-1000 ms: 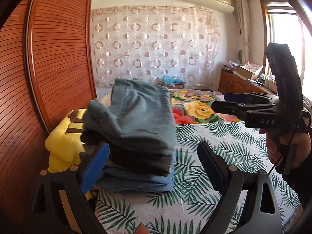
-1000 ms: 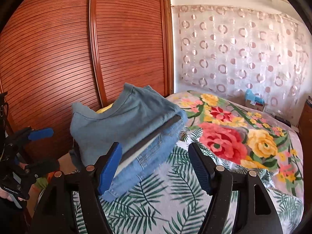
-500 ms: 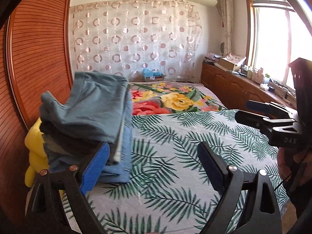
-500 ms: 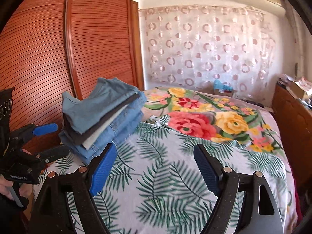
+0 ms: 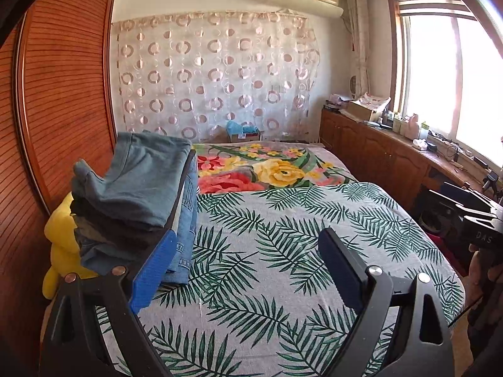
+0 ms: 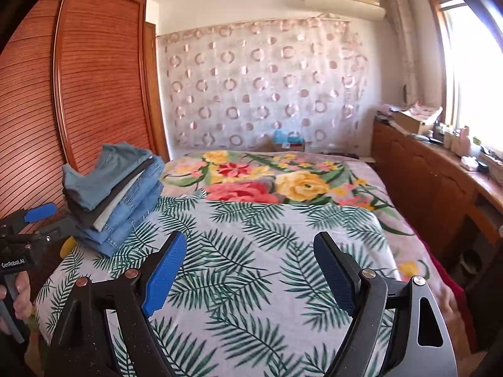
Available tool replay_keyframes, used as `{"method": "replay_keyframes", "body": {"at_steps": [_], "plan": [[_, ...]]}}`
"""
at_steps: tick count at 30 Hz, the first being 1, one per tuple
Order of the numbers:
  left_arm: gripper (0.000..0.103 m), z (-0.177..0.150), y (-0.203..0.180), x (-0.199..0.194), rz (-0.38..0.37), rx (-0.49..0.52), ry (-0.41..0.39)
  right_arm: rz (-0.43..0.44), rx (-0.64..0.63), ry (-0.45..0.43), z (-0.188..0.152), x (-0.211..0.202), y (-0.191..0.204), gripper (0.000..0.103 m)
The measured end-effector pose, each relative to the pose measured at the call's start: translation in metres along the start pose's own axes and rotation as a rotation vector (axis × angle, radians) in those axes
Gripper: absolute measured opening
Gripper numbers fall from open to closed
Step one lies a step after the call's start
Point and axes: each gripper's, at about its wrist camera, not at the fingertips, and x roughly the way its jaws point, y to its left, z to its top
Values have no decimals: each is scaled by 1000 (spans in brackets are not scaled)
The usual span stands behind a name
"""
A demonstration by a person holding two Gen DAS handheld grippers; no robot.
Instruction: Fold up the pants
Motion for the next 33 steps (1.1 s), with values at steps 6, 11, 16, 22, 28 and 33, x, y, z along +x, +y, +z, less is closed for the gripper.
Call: {"method": "replay_keyframes", "body": {"at_steps": [6,11,16,22,28,33], "plan": [[92,6,-7,-19,2,4,-26,-40,8,-34,-4,-35,11,84],[92,10,-11,-27,-3,12,-43,-65,18,-44,-13,-46,18,84],[92,11,-14,-29,-7,14,-53,-69,25,-45,-20,-44,23,84],[92,10,-16,-30,-6,12,-56,-65,25,-42,-18,-32,10,84],[92,11,-15,-30,-6,11,-58,-62,24,-47,-18,-35,3,84],[92,10,-15,-29,-8,10,-57,-61,22,-48,-20,-35,2,84]]}}
